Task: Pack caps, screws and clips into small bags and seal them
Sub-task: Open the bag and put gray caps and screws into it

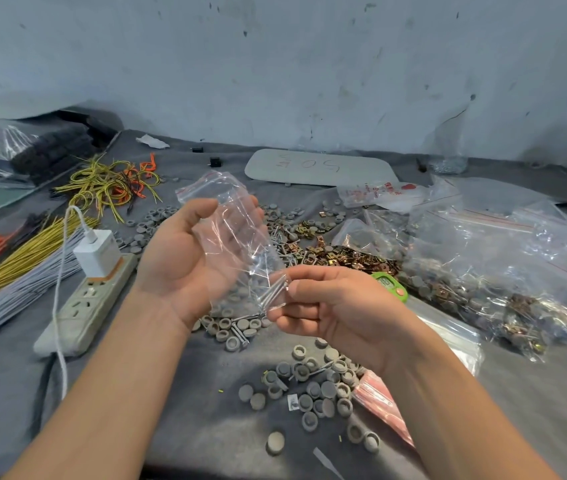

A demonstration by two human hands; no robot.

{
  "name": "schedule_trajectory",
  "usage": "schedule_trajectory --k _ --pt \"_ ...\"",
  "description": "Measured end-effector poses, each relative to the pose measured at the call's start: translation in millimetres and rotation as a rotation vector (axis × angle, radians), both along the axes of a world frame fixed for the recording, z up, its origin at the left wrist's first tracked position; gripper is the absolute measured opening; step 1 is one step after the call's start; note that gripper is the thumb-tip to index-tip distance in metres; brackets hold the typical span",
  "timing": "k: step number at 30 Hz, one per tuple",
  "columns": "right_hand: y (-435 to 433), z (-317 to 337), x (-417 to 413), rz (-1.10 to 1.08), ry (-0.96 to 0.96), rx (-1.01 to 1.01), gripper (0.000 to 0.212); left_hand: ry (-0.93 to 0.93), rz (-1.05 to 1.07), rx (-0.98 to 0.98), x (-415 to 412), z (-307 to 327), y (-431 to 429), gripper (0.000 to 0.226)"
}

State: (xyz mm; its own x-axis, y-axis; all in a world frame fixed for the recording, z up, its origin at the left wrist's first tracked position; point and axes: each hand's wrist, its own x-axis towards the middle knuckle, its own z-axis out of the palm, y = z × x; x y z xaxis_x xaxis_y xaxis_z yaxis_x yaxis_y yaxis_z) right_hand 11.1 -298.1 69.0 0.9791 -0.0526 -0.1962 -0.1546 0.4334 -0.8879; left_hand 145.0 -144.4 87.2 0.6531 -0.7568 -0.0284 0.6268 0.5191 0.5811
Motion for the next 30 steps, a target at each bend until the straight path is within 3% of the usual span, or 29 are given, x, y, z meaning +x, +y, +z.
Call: schedule_trajectory --k 21,23,26,28,30 --pt "3 -2 0 -0.068 0.04 -0.406 0.013 -0.05 0.042 0.109 -4 2 -2 0.037" --pt "0 -3 -2 -0.038 0.056 -0.667 0.012 -0.054 0.074 0.131 -5 2 -1 0.039" --pt "-9 -6 -5 0.03 0.157 -1.341 0.013 -0.146 0.183 0.189 -4 2 0 0.04" --pt "-11 -7 -8 0.149 0.259 -1.524 0.021 -0.266 0.247 0.255 -6 5 -1 0.038" --pt "-10 -7 -9 0.22 0.313 -1.578 0.024 -0.376 0.322 0.365 -8 6 -2 0.04"
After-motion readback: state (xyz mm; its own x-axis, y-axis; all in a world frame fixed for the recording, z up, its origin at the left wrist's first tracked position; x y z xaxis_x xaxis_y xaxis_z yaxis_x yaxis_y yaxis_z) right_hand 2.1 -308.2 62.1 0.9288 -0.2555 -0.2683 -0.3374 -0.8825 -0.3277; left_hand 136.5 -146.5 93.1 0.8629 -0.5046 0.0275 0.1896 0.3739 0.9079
